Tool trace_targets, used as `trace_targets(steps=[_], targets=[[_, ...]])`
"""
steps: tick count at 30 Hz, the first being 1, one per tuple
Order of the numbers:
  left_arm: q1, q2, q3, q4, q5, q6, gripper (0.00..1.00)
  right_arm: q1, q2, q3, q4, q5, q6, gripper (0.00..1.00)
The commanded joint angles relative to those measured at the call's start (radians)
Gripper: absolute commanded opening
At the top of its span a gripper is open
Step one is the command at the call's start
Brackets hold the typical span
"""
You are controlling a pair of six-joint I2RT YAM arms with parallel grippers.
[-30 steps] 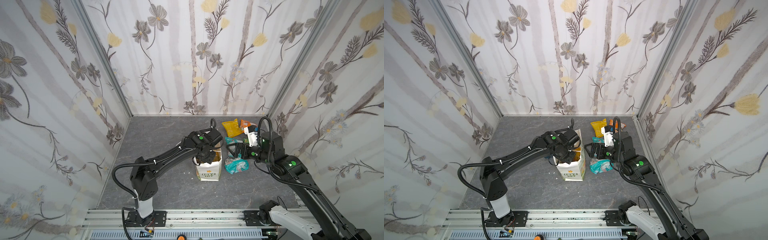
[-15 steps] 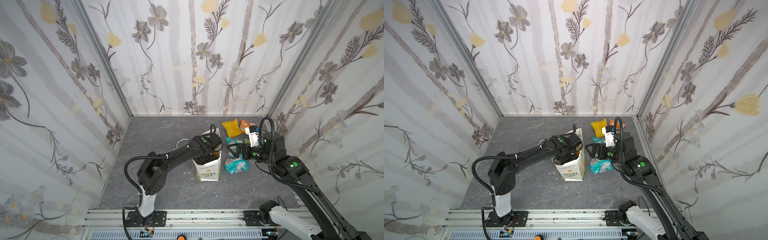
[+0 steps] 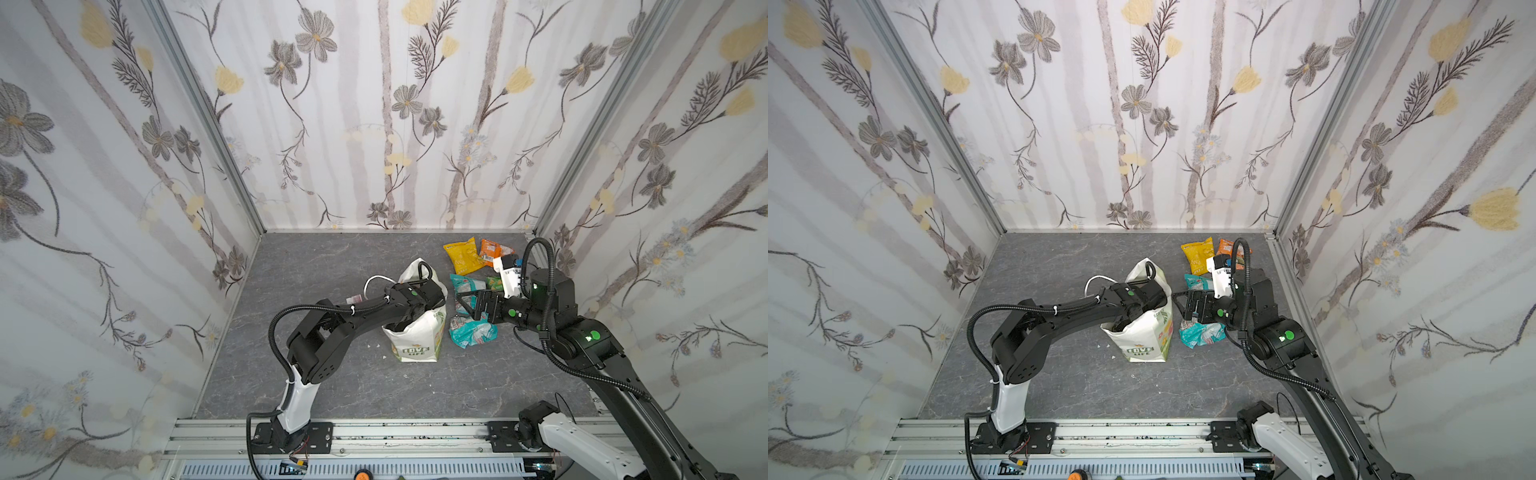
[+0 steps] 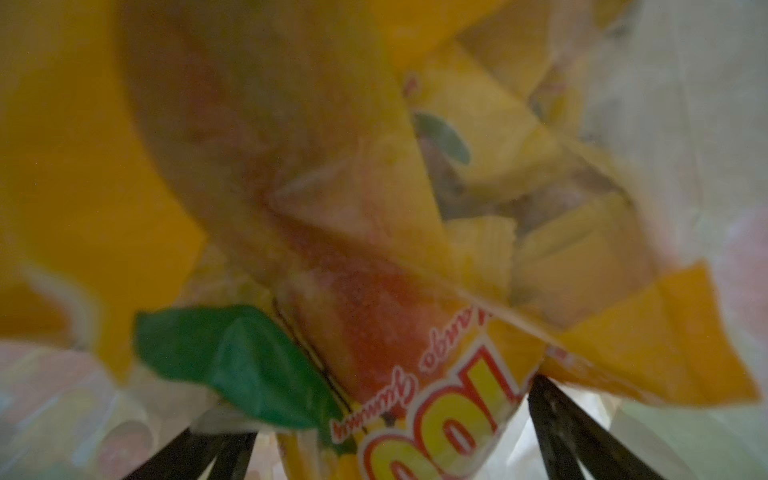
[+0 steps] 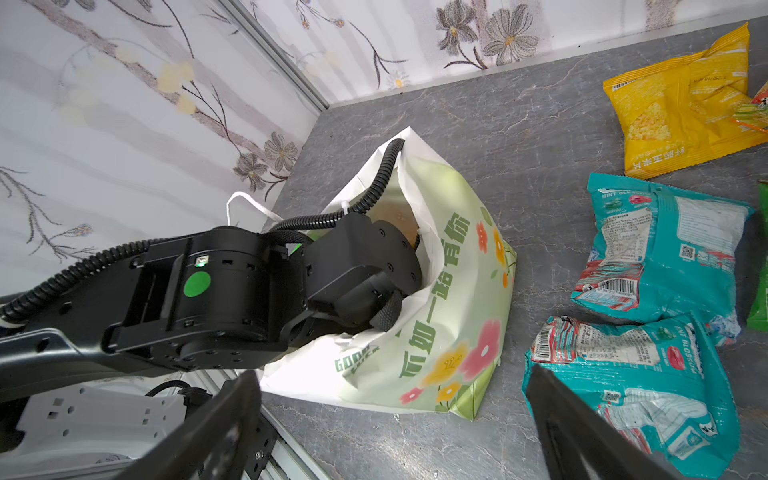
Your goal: Take the snacks out of the paper bag
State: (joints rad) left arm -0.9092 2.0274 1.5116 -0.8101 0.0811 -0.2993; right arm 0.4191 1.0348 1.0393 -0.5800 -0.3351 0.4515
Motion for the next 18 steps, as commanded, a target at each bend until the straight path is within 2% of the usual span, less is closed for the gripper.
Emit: trace_targets(steps=[1,3,8,13,18], targets=[[0.001,0.039,-0.025,-0.045,-0.032,-0.033,0.99,-0.001,-0.002,0.002,0.008,-0.004,-0.006,0.99],[0.000,0.054,-0.033,-0.041,-0.045,-0.039,0.93,-0.001,-0.002,0.002,0.007,-0.004,-0.004,0.99],[0.000,0.061,-0.051,-0.016,-0.040,-0.052,0.69,0.000,-0.002,0.001,0.005,-0.007,-0.004,0.99],[-0.001,0.052,-0.051,-0.022,-0.033,-0.054,0.31,-0.001,-0.004,-0.002,0.005,-0.005,-0.004,0.99],[-0.001,0.016,-0.048,-0.023,-0.010,-0.054,0.05,0.000,0.001,-0.016,0.008,-0.006,-0.001,0.99]])
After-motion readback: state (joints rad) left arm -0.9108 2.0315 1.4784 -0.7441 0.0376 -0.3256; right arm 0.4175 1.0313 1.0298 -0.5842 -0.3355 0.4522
